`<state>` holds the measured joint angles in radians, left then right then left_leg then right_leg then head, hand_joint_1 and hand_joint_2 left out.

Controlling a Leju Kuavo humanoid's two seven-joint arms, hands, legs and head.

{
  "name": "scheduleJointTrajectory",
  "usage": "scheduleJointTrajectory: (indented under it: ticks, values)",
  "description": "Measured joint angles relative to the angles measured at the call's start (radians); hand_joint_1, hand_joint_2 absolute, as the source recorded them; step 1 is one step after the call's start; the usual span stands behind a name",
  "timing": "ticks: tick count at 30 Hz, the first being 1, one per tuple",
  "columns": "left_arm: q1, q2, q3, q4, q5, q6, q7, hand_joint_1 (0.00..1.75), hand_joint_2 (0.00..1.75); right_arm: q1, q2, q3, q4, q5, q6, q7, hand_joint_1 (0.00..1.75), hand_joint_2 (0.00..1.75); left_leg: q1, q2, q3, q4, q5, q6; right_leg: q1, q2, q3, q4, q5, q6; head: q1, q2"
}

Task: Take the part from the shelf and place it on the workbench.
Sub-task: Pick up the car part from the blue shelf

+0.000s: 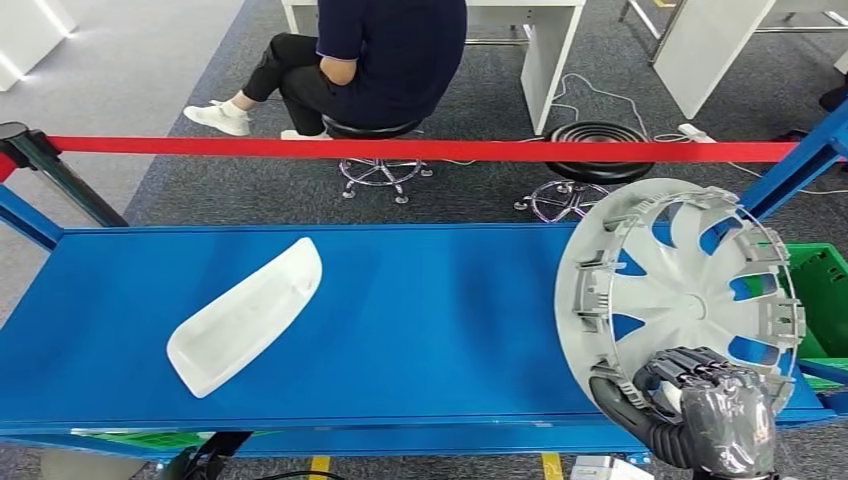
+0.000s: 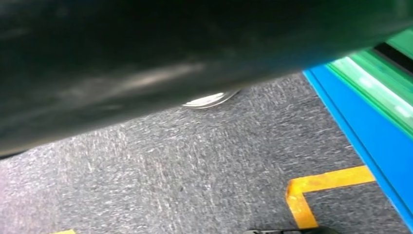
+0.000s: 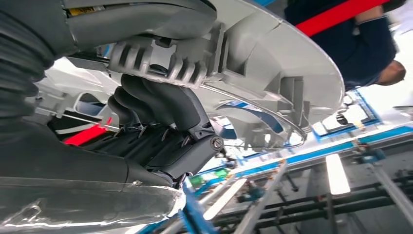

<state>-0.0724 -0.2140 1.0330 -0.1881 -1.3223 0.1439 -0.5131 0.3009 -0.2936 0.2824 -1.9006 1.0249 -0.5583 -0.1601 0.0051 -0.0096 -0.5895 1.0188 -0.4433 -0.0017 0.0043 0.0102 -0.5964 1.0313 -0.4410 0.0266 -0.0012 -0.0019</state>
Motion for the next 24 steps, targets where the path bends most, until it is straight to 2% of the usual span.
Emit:
scheduleJointTrajectory:
  ticks: [2, 3, 4, 6, 7, 8, 9, 11, 13, 16, 18, 20, 22, 23, 24]
  values:
    - [0.001, -0.001, 0.000, 0.000, 0.000, 0.000, 0.000, 0.00, 0.00, -0.003, 0.001, 0.024, -0.001, 0.023, -0.003, -0.002, 1.75, 1.75, 0.003, 0.000, 0.002, -0.005, 0.003, 0.009, -0.002, -0.001, -0.005, 0.005, -0.007, 0.011, 0.001, 0.000]
    - [0.000, -0.001, 0.001, 0.000, 0.000, 0.000, -0.001, 0.00, 0.00, -0.007, 0.001, 0.039, -0.001, 0.040, -0.003, 0.000, 1.75, 1.75, 0.006, 0.000, 0.003, -0.007, 0.005, 0.014, -0.003, -0.002, -0.016, 0.029, -0.023, 0.016, 0.004, 0.000]
    - [-0.001, -0.001, 0.001, 0.000, 0.000, -0.002, -0.001, 0.00, 0.00, -0.013, 0.002, 0.055, 0.000, 0.055, -0.004, 0.002, 1.75, 1.75, 0.009, 0.001, 0.004, -0.008, 0.006, 0.018, -0.004, -0.003, -0.039, 0.076, -0.049, 0.022, 0.006, 0.000]
    - [-0.002, -0.003, 0.002, 0.000, -0.001, -0.004, -0.002, 0.00, 0.00, -0.030, 0.003, 0.086, 0.004, 0.075, -0.003, 0.005, 1.75, 1.75, 0.009, 0.001, 0.004, -0.008, 0.006, 0.021, -0.009, -0.004, -0.101, 0.208, -0.108, 0.031, 0.009, 0.000]
    - [-0.002, -0.004, 0.002, 0.000, -0.002, -0.005, -0.002, 0.00, 0.00, -0.039, 0.004, 0.101, 0.008, 0.079, -0.003, 0.006, 1.75, 1.75, 0.009, 0.002, 0.005, -0.008, 0.006, 0.021, -0.011, -0.004, -0.127, 0.259, -0.122, 0.034, 0.009, 0.000]
    - [-0.002, -0.004, 0.002, 0.000, -0.003, -0.005, -0.002, 0.00, 0.00, -0.047, 0.004, 0.113, 0.011, 0.081, -0.003, 0.006, 1.75, 1.75, 0.009, 0.002, 0.005, -0.007, 0.005, 0.021, -0.012, -0.004, -0.136, 0.275, -0.117, 0.036, 0.009, 0.000]
    - [-0.002, -0.005, 0.002, 0.000, -0.004, -0.005, -0.002, 0.00, 0.00, -0.055, 0.004, 0.123, 0.014, 0.082, -0.003, 0.006, 1.75, 1.75, 0.010, 0.001, 0.007, -0.007, 0.005, 0.020, -0.014, -0.004, -0.126, 0.253, -0.094, 0.037, 0.009, 0.000]
    - [-0.002, -0.006, 0.002, 0.000, -0.004, -0.005, -0.002, 0.00, 0.00, -0.072, 0.005, 0.137, 0.018, 0.082, -0.003, 0.007, 1.75, 1.75, 0.012, -0.001, 0.011, -0.007, 0.001, 0.014, -0.018, -0.004, -0.063, 0.125, -0.030, 0.039, 0.009, 0.000]
    - [-0.002, -0.006, 0.002, 0.000, -0.004, -0.004, -0.003, 0.00, 0.00, -0.087, 0.006, 0.149, 0.019, 0.082, -0.003, 0.006, 1.75, 1.75, 0.010, -0.004, 0.011, -0.004, -0.001, 0.002, -0.018, -0.001, -0.009, 0.022, -0.001, 0.034, 0.009, 0.000]
    - [-0.003, -0.007, 0.002, 0.000, -0.002, -0.003, -0.005, 0.00, 0.00, -0.100, 0.006, 0.166, 0.020, 0.086, 0.000, 0.000, 1.75, 1.75, 0.009, -0.005, 0.007, -0.007, 0.004, -0.016, -0.014, 0.002, -0.002, 0.005, 0.000, 0.013, 0.007, 0.000]
    - [-0.003, -0.007, 0.002, 0.000, -0.002, -0.003, -0.008, 0.00, 0.00, -0.110, 0.007, 0.181, 0.020, 0.096, 0.009, -0.006, 1.75, 1.75, 0.011, -0.003, -0.003, 0.016, -0.016, -0.024, -0.015, 0.002, -0.003, 0.003, 0.003, -0.004, 0.005, 0.000]
    - [-0.005, -0.007, 0.002, 0.000, -0.002, -0.003, -0.012, 0.00, 0.00, -0.126, 0.010, 0.201, 0.023, 0.110, 0.023, -0.011, 1.75, 1.75, 0.011, -0.001, -0.048, 0.118, -0.073, -0.029, -0.015, 0.000, -0.004, 0.001, 0.004, -0.016, 0.002, 0.000]
    - [-0.005, -0.008, 0.002, 0.000, -0.003, -0.005, -0.018, 0.00, 0.00, -0.145, 0.017, 0.225, 0.034, 0.123, 0.034, -0.013, 1.75, 1.75, 0.010, -0.001, -0.110, 0.248, -0.126, -0.029, -0.013, 0.000, -0.005, 0.001, 0.004, -0.020, 0.001, 0.000]
    - [-0.004, -0.009, 0.002, 0.000, -0.004, -0.006, -0.022, 0.00, 0.00, -0.154, 0.022, 0.239, 0.042, 0.132, 0.037, -0.013, 1.75, 1.75, 0.010, -0.001, -0.125, 0.278, -0.129, -0.028, -0.011, 0.000, -0.005, 0.001, 0.005, -0.021, 0.001, 0.000]
    - [-0.005, -0.009, 0.002, 0.000, -0.005, -0.008, -0.025, 0.00, 0.00, -0.164, 0.028, 0.253, 0.051, 0.139, 0.039, -0.012, 1.75, 1.75, 0.009, -0.001, -0.124, 0.271, -0.112, -0.026, -0.010, 0.001, -0.005, 0.001, 0.005, -0.021, 0.001, 0.000]
